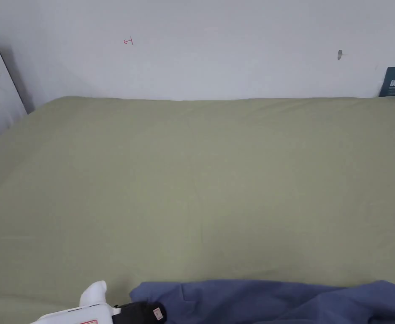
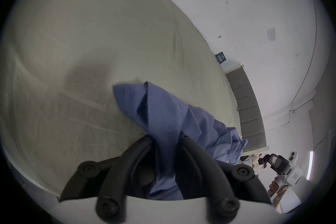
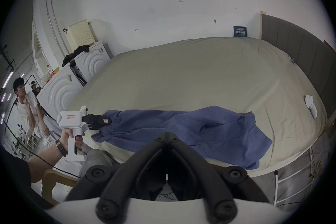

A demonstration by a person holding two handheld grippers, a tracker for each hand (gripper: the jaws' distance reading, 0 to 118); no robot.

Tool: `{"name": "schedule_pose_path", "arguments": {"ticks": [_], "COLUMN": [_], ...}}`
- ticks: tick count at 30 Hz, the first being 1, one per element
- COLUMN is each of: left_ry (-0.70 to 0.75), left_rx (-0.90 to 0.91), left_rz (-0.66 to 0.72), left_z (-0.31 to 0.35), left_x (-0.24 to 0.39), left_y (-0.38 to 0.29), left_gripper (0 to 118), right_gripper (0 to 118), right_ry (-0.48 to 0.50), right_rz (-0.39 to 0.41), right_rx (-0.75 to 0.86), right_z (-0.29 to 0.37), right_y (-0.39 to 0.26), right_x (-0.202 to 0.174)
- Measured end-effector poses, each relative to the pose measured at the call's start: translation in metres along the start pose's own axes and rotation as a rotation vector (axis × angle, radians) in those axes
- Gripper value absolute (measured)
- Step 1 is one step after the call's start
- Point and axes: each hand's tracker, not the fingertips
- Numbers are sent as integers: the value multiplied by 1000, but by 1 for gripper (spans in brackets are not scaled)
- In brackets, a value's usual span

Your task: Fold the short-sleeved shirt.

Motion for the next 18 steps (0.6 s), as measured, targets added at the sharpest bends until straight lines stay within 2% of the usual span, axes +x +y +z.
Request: {"name": "schedule_pose_path", "arguments": {"ticks": [7, 12, 18], "left_ry": [22, 247, 136], "left_rx": [64, 14, -56], "left_rz": [-7, -249, -293], "left_z": [28, 16, -27], "left_x": [42, 129, 198], "left_y": [13, 11, -6], "left_gripper": [16, 16, 16], "right_gripper": [1, 1, 1], "right_ry": [-18, -26, -33], "right_rz": [-19, -38, -68], "right_rx": [19, 18, 30], "right_z": [9, 13, 23], "right_y": [0, -2, -7], "right_x": [11, 22, 36]}}
